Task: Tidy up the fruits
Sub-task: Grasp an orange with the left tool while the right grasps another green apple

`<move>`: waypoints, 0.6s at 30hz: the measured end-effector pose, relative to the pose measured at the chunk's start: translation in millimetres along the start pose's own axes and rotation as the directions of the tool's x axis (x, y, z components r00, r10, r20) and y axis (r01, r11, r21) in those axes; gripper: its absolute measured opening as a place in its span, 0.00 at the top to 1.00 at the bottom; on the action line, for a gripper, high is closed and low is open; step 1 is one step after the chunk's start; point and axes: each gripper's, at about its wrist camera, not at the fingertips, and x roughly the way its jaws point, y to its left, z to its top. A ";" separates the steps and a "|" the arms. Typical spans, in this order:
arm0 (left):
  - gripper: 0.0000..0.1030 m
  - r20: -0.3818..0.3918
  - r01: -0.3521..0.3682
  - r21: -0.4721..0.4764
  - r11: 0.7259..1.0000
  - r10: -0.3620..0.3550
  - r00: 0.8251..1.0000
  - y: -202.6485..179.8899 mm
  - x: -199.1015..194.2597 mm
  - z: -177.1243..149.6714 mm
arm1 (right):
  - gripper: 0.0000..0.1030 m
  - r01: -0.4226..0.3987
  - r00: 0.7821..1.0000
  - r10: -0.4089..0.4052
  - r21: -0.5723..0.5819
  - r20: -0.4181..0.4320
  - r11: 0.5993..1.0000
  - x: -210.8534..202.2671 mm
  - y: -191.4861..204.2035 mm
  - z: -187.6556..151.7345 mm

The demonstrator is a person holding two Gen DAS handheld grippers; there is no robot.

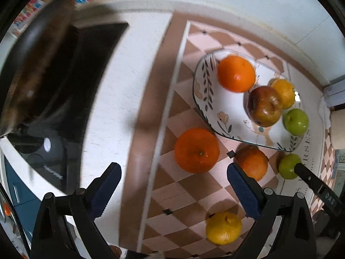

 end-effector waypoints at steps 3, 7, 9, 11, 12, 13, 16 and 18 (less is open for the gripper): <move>0.03 -0.052 0.000 0.018 1.000 0.001 0.999 -10.2 24.9 8.3 | 0.23 0.061 0.998 -0.060 -0.034 0.010 0.998 9.1 3.8 4.9; 0.06 -0.075 -0.009 0.081 0.997 0.015 0.997 -26.1 42.9 10.9 | 0.25 0.091 0.996 -0.091 -0.036 -0.019 0.995 20.6 2.1 13.3; 0.11 -0.078 -0.006 0.116 0.993 0.015 0.997 -34.0 46.9 8.4 | 0.26 0.098 0.994 -0.099 -0.038 -0.037 0.994 27.6 1.3 14.3; 0.26 -0.076 -0.007 0.137 0.991 0.018 0.997 -38.6 49.6 5.3 | 0.30 0.108 0.993 -0.110 -0.048 -0.051 0.993 33.9 2.3 14.2; 0.37 -0.081 -0.008 0.144 0.990 0.019 0.997 -39.8 51.3 4.3 | 0.34 0.113 0.991 -0.116 -0.053 -0.059 0.992 37.8 3.0 13.6; 0.39 -0.082 -0.022 0.149 0.989 0.035 0.996 -40.6 52.7 2.8 | 0.37 0.105 0.992 -0.108 -0.055 -0.067 0.993 41.8 3.3 12.7; 0.40 -0.070 -0.018 0.155 0.988 0.029 0.997 -39.3 51.1 -2.8 | 0.41 0.092 0.993 -0.097 -0.071 -0.073 0.993 45.9 7.4 9.7; 0.40 -0.066 -0.021 0.158 0.987 0.032 0.997 -37.4 49.4 -10.8 | 0.41 0.122 0.988 -0.132 -0.113 -0.080 0.986 46.7 15.4 4.0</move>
